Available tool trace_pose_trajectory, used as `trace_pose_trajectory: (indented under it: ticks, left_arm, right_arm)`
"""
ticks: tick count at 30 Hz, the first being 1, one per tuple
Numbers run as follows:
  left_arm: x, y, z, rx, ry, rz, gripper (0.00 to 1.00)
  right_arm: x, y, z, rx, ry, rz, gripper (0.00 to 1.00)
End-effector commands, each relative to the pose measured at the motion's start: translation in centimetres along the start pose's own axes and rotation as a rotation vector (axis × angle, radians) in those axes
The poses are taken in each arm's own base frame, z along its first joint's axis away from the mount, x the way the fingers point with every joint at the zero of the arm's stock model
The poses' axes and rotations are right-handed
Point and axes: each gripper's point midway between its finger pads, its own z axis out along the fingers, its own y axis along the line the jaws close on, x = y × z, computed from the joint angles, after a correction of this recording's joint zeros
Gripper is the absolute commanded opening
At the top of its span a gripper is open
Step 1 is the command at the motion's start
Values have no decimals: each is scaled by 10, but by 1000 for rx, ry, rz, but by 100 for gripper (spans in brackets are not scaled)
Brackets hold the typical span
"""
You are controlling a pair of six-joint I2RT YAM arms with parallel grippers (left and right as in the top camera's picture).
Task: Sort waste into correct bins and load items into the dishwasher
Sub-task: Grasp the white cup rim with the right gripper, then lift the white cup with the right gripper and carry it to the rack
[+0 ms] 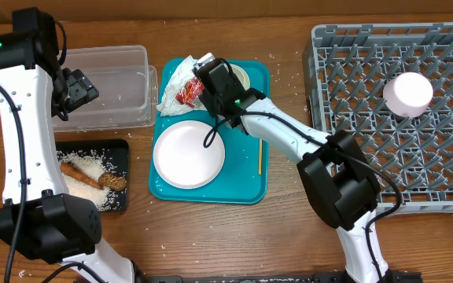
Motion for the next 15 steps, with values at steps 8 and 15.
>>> trace_pose_trajectory:
  ticks: [8,15]
  left_arm:
    - [-2,-1,-10,18,-28,3,100]
    - [-2,-1,-10,18,-28,3,100]
  right_arm:
    - [-95,-51,-73,67,-145,213,4]
    - [-107,-147,-151,42,-163,602,4]
